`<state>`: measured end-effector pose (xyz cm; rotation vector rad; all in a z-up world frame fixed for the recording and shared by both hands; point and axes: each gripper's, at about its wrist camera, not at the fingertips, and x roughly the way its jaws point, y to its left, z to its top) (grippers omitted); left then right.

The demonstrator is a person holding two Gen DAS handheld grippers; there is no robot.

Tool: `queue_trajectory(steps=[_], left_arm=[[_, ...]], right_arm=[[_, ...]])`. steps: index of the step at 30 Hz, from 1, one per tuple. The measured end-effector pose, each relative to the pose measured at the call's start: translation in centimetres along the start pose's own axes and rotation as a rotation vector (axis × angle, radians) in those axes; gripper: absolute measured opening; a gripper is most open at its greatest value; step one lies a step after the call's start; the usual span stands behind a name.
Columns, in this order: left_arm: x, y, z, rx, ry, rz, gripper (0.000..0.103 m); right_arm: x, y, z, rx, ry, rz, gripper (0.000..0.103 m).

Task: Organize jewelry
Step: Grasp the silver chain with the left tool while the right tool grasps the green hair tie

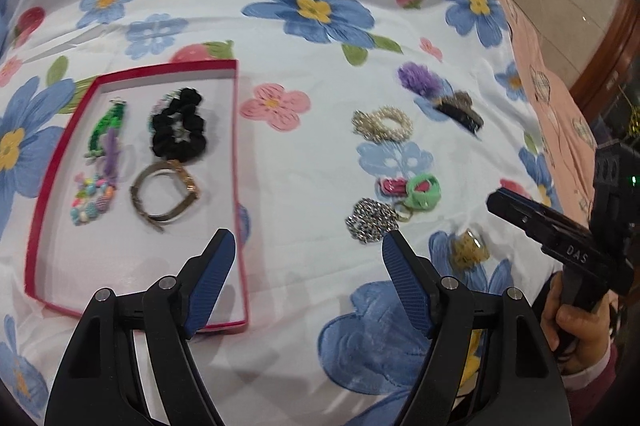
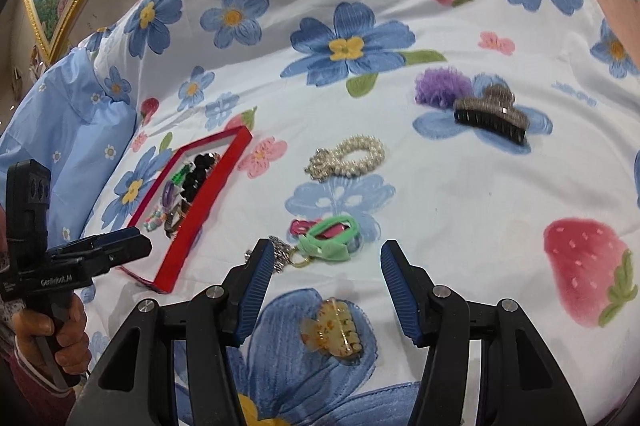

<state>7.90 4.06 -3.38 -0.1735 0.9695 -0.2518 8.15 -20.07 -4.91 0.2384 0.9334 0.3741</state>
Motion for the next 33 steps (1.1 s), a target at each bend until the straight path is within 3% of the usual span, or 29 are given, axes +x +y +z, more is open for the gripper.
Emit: queue_trajectory(steps=[17,22,25,27,31,33], left_arm=[[7.2,-3.7,0.8,0.11,0.118,-0.042,0.076],[9.3,-4.7,0.8,0.162,0.147,-0.028,0.075],[10.1,-5.2,0.6,0.193,0.153,-0.027,0.064],[10.3,-5.6,0.5,0.228,0.146,-0.024,0.057],[10.4,-5.8,0.7,0.24,0.148,-0.069,0.017],[10.4,-5.8,0.7,0.238,0.151,-0.09,0.016]], right_arm=[[4.6,-2.3,1.0,0.039,0.082,0.02,0.056],[6.7,-2.6,1.2,0.043,0.125,0.025,0.048],[7.6,-2.8,1.0,0.047,0.145,0.025,0.039],[8.0,-2.9,0.9,0.045,0.152,0.025,0.028],[8.2,-2.6,1.0,0.029,0.156,0.019,0.008],[8.2,-2.6,1.0,0.025,0.154,0.016,0.005]])
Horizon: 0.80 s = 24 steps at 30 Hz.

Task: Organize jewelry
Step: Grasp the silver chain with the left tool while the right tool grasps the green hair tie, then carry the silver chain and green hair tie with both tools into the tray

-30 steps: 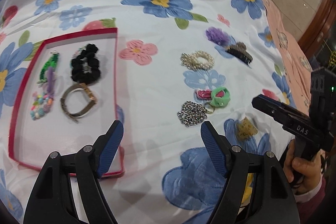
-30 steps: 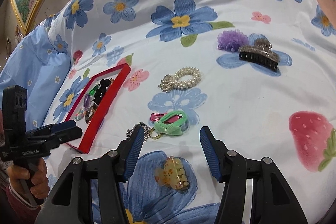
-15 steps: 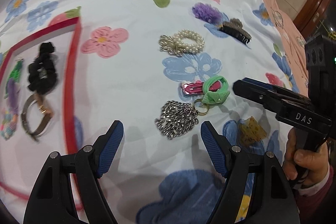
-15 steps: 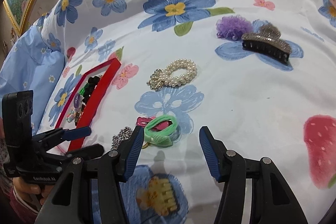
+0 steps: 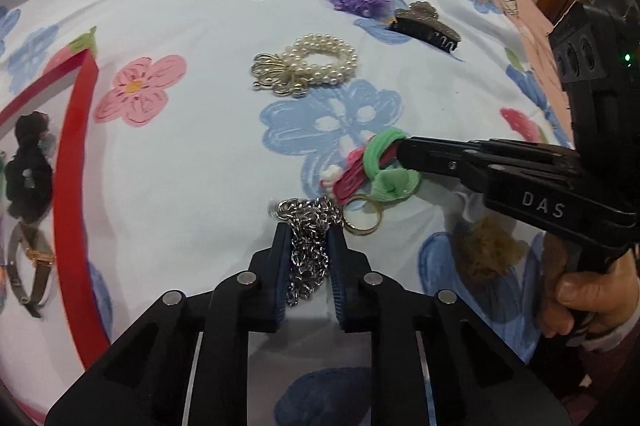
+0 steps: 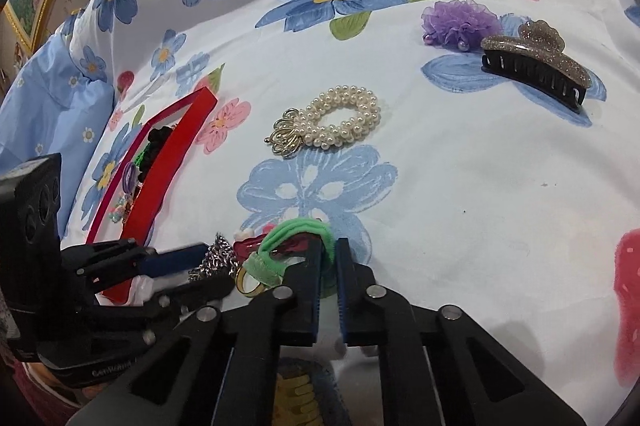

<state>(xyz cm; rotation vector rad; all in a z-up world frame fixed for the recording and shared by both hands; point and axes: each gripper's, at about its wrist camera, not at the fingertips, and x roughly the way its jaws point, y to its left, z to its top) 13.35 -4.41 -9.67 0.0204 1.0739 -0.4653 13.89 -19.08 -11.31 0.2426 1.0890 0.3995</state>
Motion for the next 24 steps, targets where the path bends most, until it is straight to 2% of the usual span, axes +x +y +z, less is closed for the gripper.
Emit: queue_trajectory(steps=[6,13,24], left_arm=[[-1.2,0.2,-0.2,-0.028,-0.027,-0.031,0.014],[-4.9,1.2,-0.2,-0.087,-0.112,-0.066,0.012],[-9.9,3.0,-0.8,-0.146,-0.213,-0.052,0.012]], right_arm=[[-1.1,0.1,0.1,0.006,-0.03,-0.002,0.004],[-3.5,0.5,0.8,0.007,-0.093,0.004,0.004],[-5.4,3.7,1.3,-0.044,-0.139,0.042,0.004]])
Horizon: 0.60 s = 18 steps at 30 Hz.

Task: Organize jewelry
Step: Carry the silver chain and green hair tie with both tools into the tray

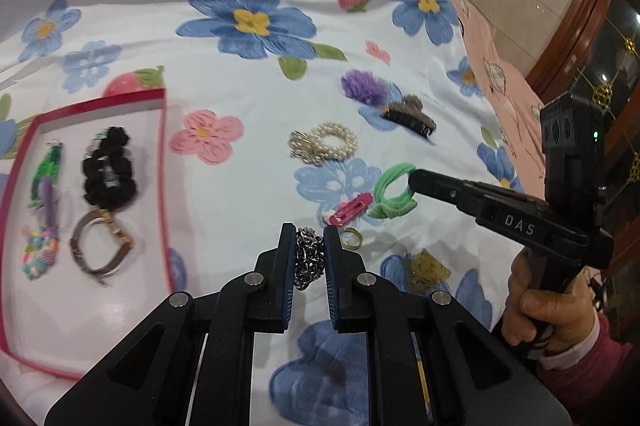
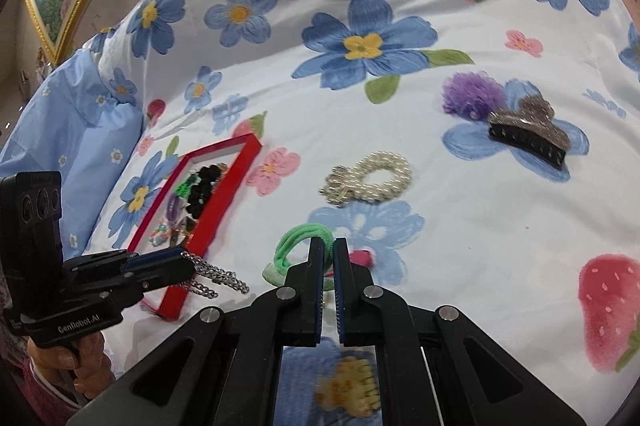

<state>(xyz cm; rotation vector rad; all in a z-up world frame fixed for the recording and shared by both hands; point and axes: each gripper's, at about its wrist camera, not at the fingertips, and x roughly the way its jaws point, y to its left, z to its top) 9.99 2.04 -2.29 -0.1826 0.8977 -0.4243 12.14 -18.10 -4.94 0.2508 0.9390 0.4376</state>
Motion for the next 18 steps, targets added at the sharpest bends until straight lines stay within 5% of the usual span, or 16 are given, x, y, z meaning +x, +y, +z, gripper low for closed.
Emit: queue_trajectory(steps=[18], left_arm=[[-7.7,7.0,-1.5,-0.169,-0.135,0.098,0.012]], right_arm=[[1.8,7.9,0.6,-0.101,0.021,0.129,0.004]])
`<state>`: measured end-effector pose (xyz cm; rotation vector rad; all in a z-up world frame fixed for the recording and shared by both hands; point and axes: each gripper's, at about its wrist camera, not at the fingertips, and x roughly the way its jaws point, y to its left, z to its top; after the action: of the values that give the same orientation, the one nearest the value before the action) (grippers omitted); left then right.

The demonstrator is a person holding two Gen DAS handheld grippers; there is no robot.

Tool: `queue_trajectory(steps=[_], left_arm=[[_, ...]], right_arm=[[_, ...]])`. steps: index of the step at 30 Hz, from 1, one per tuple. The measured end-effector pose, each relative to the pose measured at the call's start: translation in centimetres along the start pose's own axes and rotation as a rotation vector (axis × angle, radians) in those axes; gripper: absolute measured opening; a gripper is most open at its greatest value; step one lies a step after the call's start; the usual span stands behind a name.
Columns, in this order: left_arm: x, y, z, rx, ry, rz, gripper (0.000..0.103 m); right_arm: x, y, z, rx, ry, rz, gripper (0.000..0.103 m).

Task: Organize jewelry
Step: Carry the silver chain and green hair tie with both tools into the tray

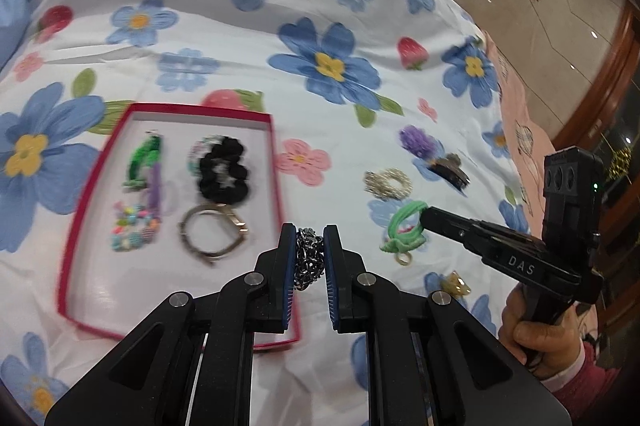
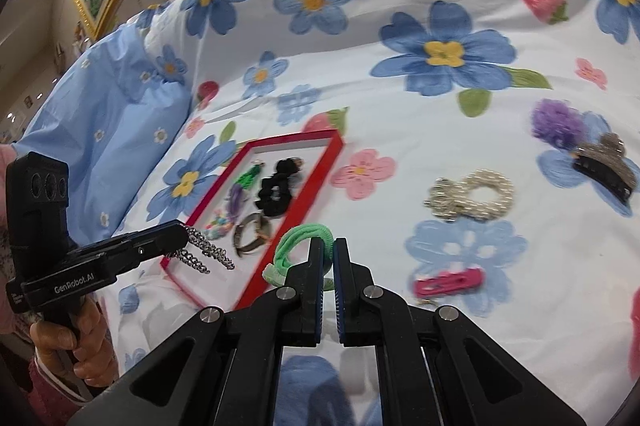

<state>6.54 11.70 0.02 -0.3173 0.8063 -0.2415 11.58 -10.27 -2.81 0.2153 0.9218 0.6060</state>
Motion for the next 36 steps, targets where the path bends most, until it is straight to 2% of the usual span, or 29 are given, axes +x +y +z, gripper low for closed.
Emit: queue_trajectory(steps=[19,28,36], left_arm=[[-2.3,7.6,-0.5,-0.13,-0.044,0.083,0.012],[-0.5,10.0,-0.7,-0.149,-0.02,0.109,0.012],[2.3,12.2,-0.9,-0.165,0.018,0.141,0.012]], right_arm=[[6.0,7.5,-0.1,-0.104,0.096,0.104,0.004],[10.1,9.7,-0.9,-0.15,0.18,0.1,0.004],[13.4,9.4,-1.7,-0.153,0.249,0.056,0.004]])
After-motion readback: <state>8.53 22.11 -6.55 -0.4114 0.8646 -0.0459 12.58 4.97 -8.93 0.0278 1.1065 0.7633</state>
